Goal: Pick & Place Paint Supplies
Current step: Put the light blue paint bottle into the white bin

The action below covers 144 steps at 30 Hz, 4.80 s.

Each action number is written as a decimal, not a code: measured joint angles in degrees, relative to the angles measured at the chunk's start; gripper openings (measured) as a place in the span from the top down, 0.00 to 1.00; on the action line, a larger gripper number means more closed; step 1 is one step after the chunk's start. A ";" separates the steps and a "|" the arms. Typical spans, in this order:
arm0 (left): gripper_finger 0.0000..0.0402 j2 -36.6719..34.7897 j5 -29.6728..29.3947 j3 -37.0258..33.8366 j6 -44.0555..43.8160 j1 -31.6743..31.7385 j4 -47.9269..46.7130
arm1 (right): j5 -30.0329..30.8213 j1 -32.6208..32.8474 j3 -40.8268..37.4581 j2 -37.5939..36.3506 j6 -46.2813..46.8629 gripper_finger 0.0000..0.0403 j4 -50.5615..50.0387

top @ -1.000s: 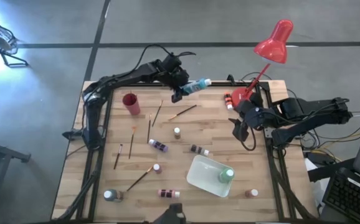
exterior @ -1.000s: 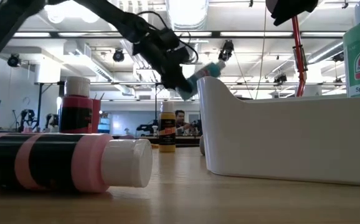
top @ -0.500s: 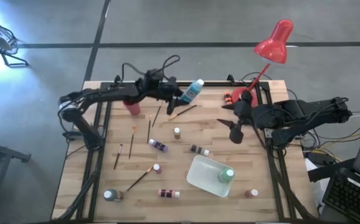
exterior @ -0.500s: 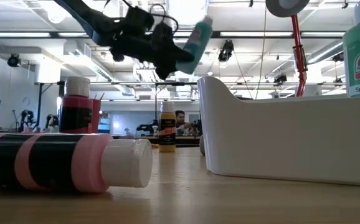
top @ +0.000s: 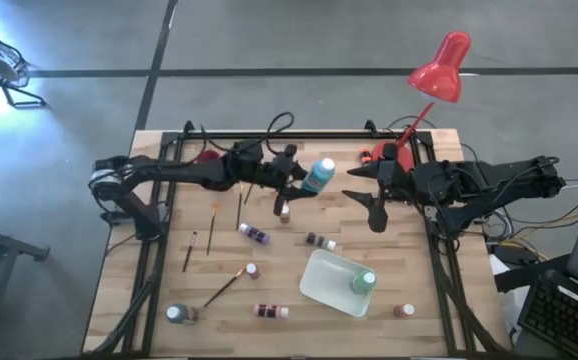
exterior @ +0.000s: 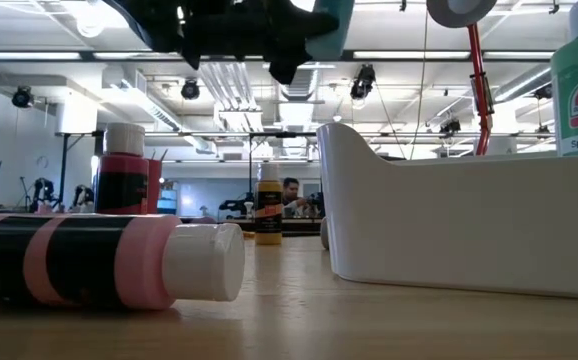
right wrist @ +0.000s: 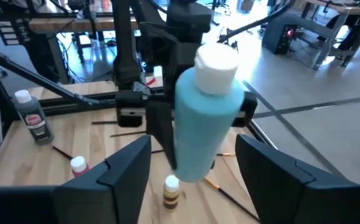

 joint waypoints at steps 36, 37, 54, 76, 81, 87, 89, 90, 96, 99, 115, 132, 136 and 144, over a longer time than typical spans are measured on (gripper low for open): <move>0.58 4.85 -2.93 6.89 3.47 -4.73 -1.58 | -0.67 -0.03 -0.02 1.90 -3.34 0.54 9.73; 0.58 4.85 -2.93 6.89 3.50 -4.73 -1.77 | -0.68 -0.03 -0.02 1.90 -3.37 0.56 10.03; 0.58 4.85 -2.93 6.89 4.14 -4.73 -2.02 | -0.79 -0.03 -0.07 1.93 -3.78 0.59 10.36; 0.58 4.94 -2.50 7.32 4.42 -4.99 -2.21 | -0.81 -0.40 -0.11 1.92 -3.47 0.71 8.66; 0.58 4.94 -2.38 7.32 4.42 -4.99 -2.26 | -0.81 -0.41 -0.11 1.92 -3.46 0.71 8.68; 0.50 4.94 -2.34 7.32 3.70 -4.99 -2.42 | -0.78 -0.40 -0.11 1.91 -3.44 0.71 8.59; 0.45 4.76 -2.31 7.41 3.54 -5.01 -3.88 | -0.83 -0.40 -0.11 1.84 -3.27 0.72 7.86; 0.42 4.52 -2.30 7.57 3.68 -5.01 -5.06 | -0.83 -0.40 -0.13 1.81 -2.97 0.72 7.23; 0.33 1.54 -4.07 8.55 6.79 -4.95 -13.78 | -0.78 0.12 0.69 1.70 0.54 0.72 0.77; 0.32 -0.34 -7.60 9.00 9.40 -4.85 -19.68 | -2.18 1.14 0.79 1.33 2.66 0.72 -0.60; 0.33 -12.67 -23.59 3.43 7.99 -0.43 -29.64 | 3.53 19.34 -4.46 1.46 14.98 0.72 -1.21; 0.33 -17.30 -31.43 2.67 4.05 2.29 -29.24 | 9.85 25.40 -23.57 1.51 20.14 0.72 16.87; 0.33 -18.64 -31.43 2.67 4.05 2.51 -29.29 | 9.70 25.52 -26.48 1.51 22.38 0.72 17.24; 0.33 -20.88 -31.91 2.67 4.07 3.76 -29.23 | 9.54 25.79 -31.75 1.51 23.33 0.72 20.72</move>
